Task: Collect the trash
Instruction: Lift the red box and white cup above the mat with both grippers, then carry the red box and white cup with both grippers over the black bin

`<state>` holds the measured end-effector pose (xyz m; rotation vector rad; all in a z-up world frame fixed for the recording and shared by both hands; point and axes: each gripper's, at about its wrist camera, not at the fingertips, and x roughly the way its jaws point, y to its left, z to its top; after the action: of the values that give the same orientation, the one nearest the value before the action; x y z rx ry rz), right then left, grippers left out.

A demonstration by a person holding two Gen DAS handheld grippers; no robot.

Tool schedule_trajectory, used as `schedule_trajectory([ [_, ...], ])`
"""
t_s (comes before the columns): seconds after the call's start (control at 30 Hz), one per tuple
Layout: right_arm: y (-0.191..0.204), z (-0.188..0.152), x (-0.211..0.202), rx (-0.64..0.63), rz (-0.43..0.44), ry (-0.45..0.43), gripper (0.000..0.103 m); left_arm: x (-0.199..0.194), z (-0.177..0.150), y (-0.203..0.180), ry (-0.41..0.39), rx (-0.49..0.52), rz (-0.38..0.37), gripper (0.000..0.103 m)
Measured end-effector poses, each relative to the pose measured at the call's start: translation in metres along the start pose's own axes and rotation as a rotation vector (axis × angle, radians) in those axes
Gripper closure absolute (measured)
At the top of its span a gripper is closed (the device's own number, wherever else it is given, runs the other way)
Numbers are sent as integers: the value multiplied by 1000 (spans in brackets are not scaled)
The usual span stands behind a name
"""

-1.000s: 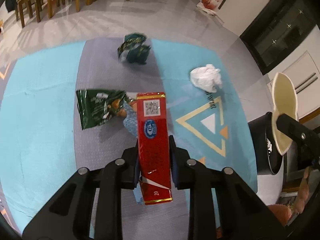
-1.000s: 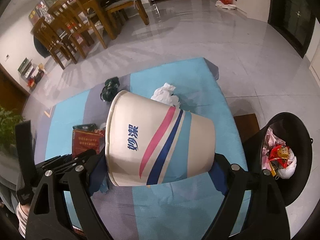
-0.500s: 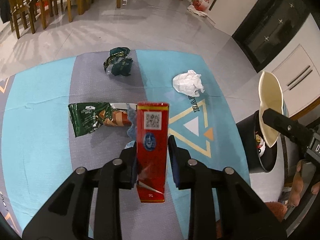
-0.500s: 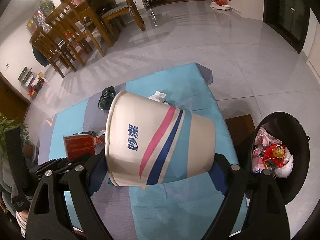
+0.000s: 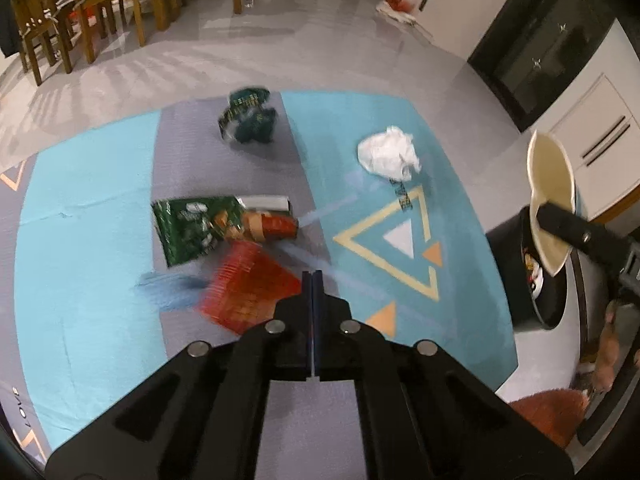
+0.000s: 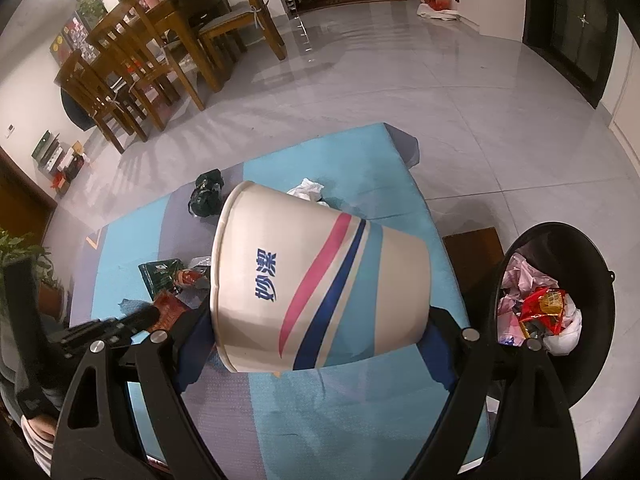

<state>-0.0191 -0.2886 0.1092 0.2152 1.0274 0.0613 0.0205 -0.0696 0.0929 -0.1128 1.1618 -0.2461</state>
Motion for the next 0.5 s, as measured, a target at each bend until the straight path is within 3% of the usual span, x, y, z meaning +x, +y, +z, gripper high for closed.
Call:
schedule_trajectory([
  [0.13,3,0,2,-6,0,4,18,4,-1,6,27,-20,30,102],
  [0.17,3,0,2,-8,0,5,18,2,0,11,24,-41,35,97],
  [0.2,4,-1,3,-12,-1,5,18,0,0,18,25,-63,39,91],
  [0.27,5,-1,4,-22,-5,11,18,-3,0,33,49,-107,58,42],
  [0.37,6,-2,7,-28,-17,19,18,-3,-10,49,58,-137,135,25],
  [0.5,5,-3,10,-34,-33,27,18,9,-34,70,158,-187,147,22],
])
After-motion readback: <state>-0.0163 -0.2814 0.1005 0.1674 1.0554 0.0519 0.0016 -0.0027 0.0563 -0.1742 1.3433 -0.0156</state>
